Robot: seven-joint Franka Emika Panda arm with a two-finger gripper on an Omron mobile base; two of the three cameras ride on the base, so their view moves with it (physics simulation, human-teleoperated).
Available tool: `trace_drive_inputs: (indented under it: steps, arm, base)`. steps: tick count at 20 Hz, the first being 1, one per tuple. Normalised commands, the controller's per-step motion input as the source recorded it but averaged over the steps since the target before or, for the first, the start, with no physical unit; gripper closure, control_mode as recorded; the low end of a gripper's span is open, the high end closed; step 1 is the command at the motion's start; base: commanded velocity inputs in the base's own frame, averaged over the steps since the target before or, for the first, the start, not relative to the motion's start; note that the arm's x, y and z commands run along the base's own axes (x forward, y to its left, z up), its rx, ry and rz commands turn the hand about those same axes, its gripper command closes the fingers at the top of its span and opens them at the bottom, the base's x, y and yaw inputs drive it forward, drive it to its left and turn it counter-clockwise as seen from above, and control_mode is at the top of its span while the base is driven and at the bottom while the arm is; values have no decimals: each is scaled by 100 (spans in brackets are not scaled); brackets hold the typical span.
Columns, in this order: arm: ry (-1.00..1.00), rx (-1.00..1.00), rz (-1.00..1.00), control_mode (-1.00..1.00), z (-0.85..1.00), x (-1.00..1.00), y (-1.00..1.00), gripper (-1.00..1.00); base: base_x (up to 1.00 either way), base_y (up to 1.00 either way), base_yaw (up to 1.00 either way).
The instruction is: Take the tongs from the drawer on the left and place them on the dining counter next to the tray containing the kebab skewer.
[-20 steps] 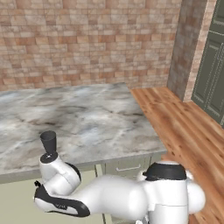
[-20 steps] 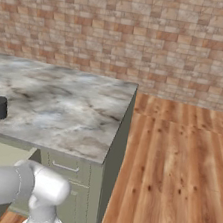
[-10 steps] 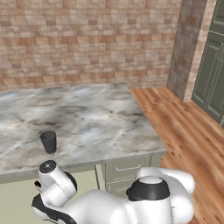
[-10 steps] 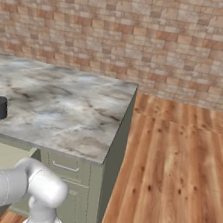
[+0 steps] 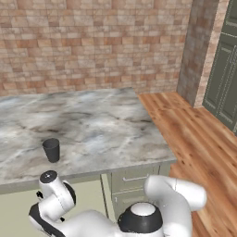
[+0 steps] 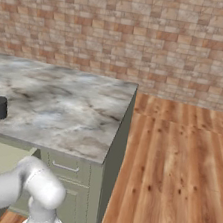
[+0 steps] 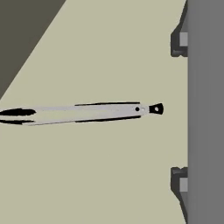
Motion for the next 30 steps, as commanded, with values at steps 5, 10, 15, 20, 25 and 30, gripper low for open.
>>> trace_drive_inputs:
  steps: [5, 10, 15, 20, 25, 30]
  arm:
    - [0, 0, 0, -100, -32, 24, 7, -100]
    - [0, 0, 0, -100, -38, 18, 3, -100]
    - [0, 0, 0, -100, -43, 8, 4, -100]
    - [0, 1, 0, -100, -43, 0, 10, -100]
    - [0, 4, 0, -100, -42, 0, 4, -100]
    - [0, 3, 0, -100, -14, 3, 0, 100]
  base:
    - [0, 0, 0]
    - [0, 0, 0]
    - [0, 0, 0]
    - [0, 0, 0]
    - [0, 0, 0]
    - [0, 0, 0]
